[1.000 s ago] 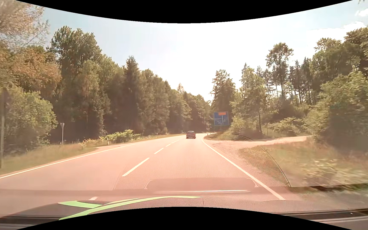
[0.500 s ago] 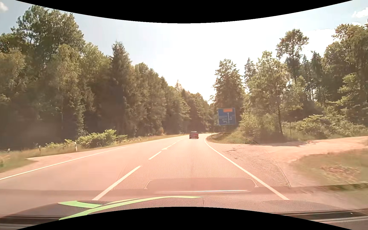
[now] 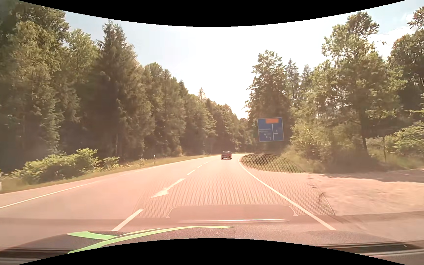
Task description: Follow the waypoints while adhering to traffic rules and regulations
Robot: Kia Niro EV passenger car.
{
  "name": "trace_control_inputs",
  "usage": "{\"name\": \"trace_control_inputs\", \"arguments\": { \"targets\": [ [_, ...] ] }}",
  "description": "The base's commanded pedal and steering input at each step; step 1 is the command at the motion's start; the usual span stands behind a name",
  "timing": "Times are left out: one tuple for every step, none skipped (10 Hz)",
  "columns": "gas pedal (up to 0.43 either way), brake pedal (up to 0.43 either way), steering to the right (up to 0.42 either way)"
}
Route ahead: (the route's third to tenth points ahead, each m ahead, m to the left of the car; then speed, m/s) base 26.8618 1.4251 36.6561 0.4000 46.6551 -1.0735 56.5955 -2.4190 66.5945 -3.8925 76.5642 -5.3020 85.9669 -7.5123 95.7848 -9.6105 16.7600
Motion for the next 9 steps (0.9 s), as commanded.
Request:
{"name": "trace_control_inputs", "arguments": {
  "targets": [
    [0.157, 0.0, 0.012],
    [0.157, 0.0, 0.013],
    [0.169, 0.0, 0.014],
    [0.169, 0.0, 0.015],
    [0.169, 0.0, 0.016],
    [0.169, 0.0, 0.017],
    [0.169, 0.0, 0.018],
    [0.169, 0.0, 0.018],
    [0.169, 0.0, 0.017]
  ]
}}
